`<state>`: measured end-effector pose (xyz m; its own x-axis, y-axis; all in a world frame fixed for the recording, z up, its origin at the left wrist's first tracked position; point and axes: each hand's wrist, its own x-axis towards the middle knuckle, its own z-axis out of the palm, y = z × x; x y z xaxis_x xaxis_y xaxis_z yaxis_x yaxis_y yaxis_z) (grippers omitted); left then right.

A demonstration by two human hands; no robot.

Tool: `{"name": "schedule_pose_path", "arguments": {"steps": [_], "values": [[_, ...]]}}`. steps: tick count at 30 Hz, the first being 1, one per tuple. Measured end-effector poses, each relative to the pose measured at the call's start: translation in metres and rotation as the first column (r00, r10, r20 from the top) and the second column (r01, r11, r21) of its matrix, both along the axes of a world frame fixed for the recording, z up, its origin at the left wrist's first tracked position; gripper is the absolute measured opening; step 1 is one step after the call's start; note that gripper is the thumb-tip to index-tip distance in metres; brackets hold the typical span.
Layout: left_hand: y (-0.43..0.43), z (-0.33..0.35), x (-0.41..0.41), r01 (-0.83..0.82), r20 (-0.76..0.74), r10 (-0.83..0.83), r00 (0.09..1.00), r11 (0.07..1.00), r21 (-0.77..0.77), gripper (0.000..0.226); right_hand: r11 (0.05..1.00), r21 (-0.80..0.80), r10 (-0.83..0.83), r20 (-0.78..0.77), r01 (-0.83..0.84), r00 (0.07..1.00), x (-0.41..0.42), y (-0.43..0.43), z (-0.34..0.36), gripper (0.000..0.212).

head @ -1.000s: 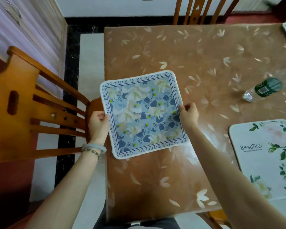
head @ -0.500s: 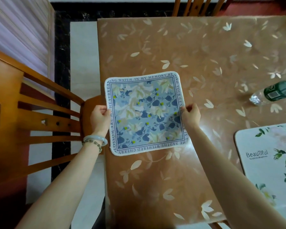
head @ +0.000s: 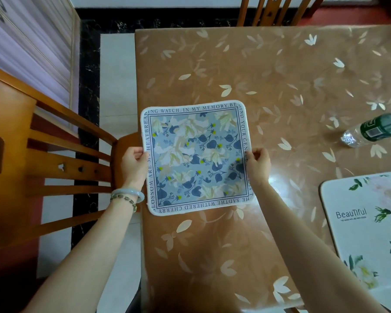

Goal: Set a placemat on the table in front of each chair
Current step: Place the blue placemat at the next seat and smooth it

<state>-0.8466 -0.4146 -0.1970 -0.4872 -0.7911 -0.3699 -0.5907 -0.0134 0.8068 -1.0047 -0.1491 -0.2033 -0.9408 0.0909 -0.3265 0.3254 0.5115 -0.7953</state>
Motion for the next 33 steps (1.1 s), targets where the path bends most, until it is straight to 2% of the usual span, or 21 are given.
{"name": "schedule_pose_path", "arguments": {"steps": [3,6,8,10,15,18,21,24,27,31,33], "values": [[0.001,0.002,0.005,0.007,0.031,-0.008,0.999,0.999,0.035,0.011,1.0,0.003,0.017,-0.03,-0.017,0.999,-0.004,-0.003,0.004,0.01],[0.021,0.002,0.02,-0.068,0.041,0.061,0.997,0.972,0.226,0.015,0.998,0.016,0.055,-0.09,-0.054,0.994,-0.029,-0.016,0.021,0.011],[0.051,0.004,0.034,-0.141,0.029,0.142,0.989,0.899,0.414,0.015,0.985,0.097,0.152,-0.135,-0.14,0.979,-0.053,-0.034,0.034,0.008],[0.085,0.007,0.045,-0.17,0.007,0.2,0.98,0.812,0.558,0.006,0.955,0.175,0.27,-0.178,-0.24,0.946,-0.071,-0.057,0.046,0.01],[0.141,0.011,0.041,-0.249,0.035,0.353,0.935,0.582,0.774,0.012,0.796,0.358,0.588,-0.262,-0.488,0.766,-0.081,-0.124,0.055,0.011],[0.151,0.013,0.031,-0.288,0.077,0.416,0.906,0.471,0.834,0.025,0.726,0.412,0.677,-0.292,-0.55,0.675,-0.074,-0.15,0.049,0.011],[0.155,0.016,0.026,-0.346,0.13,0.476,0.87,0.402,0.848,0.029,0.703,0.457,0.699,-0.305,-0.545,0.646,-0.069,-0.162,0.043,0.012],[0.159,0.019,0.026,-0.366,0.139,0.498,0.856,0.395,0.843,0.023,0.722,0.413,0.686,-0.32,-0.556,0.653,-0.075,-0.161,0.04,0.01],[0.161,0.022,0.026,-0.377,0.145,0.509,0.848,0.388,0.841,0.022,0.694,0.418,0.715,-0.301,-0.587,0.631,-0.078,-0.159,0.038,0.011],[0.154,0.022,0.029,-0.388,0.171,0.494,0.853,0.379,0.84,0.016,0.593,0.524,0.766,-0.133,-0.612,0.629,-0.073,-0.151,0.03,0.036],[0.148,0.024,0.032,-0.359,0.184,0.433,0.882,0.369,0.857,0.012,0.626,0.506,0.729,-0.107,-0.594,0.676,-0.07,-0.138,0.026,0.042]]}}
